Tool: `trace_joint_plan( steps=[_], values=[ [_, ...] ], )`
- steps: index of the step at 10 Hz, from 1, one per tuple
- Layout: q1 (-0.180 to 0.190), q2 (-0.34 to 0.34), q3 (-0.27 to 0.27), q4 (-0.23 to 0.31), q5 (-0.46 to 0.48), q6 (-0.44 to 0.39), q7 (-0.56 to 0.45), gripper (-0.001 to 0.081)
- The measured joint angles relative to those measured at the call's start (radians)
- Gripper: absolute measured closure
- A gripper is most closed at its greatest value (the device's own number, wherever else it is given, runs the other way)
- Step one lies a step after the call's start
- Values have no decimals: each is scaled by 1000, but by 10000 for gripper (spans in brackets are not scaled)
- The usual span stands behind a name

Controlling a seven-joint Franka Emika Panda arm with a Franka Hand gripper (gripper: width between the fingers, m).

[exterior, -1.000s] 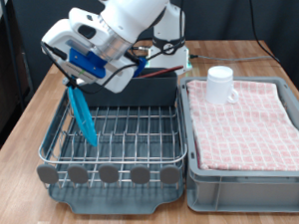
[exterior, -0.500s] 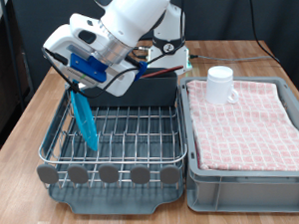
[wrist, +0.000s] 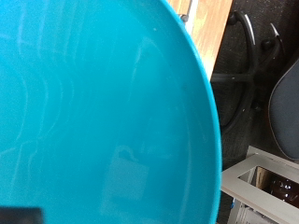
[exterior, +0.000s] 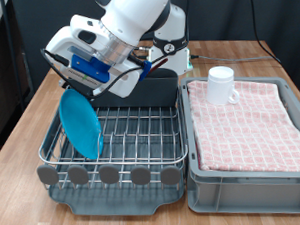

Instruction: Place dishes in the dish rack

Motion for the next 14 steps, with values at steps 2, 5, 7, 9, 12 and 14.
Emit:
trace_joint_plan(
  steps=[2, 5, 7, 9, 12, 14],
  values=[
    [0, -11, 0, 2, 33, 4, -32, 90],
    [-1, -60, -3, 3, 132, 4, -142, 7],
    [-1, -102, -9, 3, 226, 1, -254, 7],
    [-2, -141, -16, 2, 273, -17, -321, 4],
    [-1, -184, -17, 2, 303, -59, -372, 4],
    [-1, -203, -17, 2, 309, -73, -388, 4]
  ],
)
